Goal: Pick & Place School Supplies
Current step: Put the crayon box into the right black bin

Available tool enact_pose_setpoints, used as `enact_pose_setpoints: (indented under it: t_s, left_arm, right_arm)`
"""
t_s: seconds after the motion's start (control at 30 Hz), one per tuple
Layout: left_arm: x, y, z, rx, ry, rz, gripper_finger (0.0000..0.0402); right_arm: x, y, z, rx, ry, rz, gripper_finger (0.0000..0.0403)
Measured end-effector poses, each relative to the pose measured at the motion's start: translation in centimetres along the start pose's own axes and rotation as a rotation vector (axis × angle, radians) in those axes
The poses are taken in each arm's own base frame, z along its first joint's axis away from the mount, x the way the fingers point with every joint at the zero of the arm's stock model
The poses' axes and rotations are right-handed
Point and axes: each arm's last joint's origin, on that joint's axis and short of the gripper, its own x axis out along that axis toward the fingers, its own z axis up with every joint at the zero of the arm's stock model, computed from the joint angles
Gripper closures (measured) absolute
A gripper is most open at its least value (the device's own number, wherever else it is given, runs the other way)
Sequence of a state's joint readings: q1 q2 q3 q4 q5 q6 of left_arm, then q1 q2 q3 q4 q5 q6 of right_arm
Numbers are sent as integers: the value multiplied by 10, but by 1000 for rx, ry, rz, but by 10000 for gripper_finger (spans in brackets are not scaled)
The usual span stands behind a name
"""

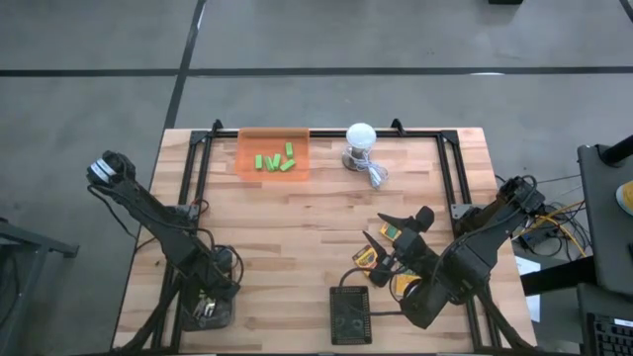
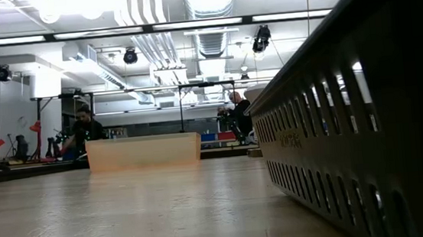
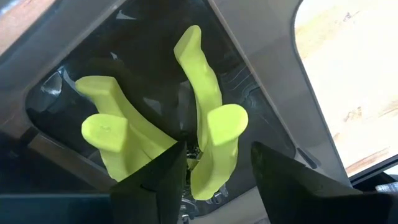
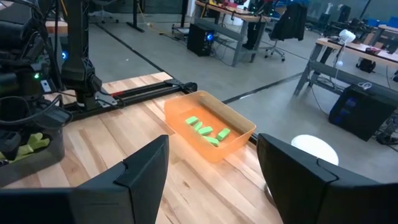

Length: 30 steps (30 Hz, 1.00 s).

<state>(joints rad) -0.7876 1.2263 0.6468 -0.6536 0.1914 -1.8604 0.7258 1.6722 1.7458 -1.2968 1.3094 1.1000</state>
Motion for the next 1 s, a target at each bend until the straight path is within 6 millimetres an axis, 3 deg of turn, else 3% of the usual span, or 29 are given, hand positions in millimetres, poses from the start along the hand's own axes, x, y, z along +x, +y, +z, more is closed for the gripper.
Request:
enact_pose_setpoints:
  t_s: [0.63, 1.0]
  left_arm:
    - [-4, 0, -5, -56, 151, 8, 213]
    - [-34, -6, -8, -74, 59, -194, 213]
  right_arm:
    - [0, 0, 0, -4, 0, 0, 167]
    - [0, 0, 0, -4, 1, 0, 163]
